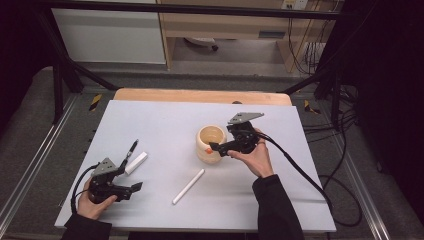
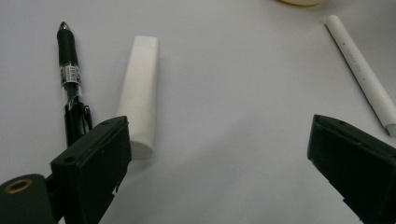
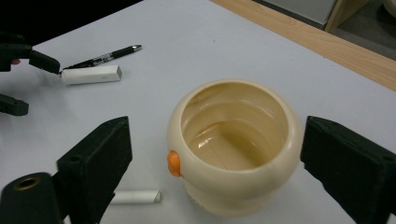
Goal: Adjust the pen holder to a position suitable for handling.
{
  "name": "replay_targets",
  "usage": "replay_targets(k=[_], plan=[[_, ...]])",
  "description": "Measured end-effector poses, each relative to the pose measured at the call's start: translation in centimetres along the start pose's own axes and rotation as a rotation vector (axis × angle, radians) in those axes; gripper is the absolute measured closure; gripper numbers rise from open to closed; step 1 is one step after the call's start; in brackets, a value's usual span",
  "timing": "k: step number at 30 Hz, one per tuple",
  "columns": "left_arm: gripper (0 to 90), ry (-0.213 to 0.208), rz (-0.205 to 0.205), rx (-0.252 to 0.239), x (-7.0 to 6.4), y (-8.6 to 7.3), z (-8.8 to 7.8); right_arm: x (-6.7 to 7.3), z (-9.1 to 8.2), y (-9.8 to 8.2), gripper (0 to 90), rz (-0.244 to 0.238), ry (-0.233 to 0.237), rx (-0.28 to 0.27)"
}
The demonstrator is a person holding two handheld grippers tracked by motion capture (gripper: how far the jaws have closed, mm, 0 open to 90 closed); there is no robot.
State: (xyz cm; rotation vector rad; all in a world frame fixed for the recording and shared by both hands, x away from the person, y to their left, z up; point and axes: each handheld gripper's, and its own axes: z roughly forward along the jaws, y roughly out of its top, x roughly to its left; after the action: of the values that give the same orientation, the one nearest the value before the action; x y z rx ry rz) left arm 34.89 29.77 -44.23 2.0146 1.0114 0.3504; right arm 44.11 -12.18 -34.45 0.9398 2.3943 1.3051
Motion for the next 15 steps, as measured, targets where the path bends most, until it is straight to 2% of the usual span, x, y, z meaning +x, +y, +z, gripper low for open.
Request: replay_targets(k=[5, 9, 15], plan=[[6.1, -0.003, -0.001, 0.000, 0.0, 0.0, 0.0, -0.8, -2.2, -1.8, 1.5, 0.050, -0.017, -0.024], [6.1, -0.002, -0.002, 0.002, -0.1, 0.1, 0.0, -1.2, -3.2, -3.0, 0.9, 0.074, -0.026, -0.035], [6.0, 0.001, 0.003, 0.006, -0.2, 0.2, 0.1, -2.2, -4.8, -6.1, 0.8, 0.103, -0.043, -0.042]])
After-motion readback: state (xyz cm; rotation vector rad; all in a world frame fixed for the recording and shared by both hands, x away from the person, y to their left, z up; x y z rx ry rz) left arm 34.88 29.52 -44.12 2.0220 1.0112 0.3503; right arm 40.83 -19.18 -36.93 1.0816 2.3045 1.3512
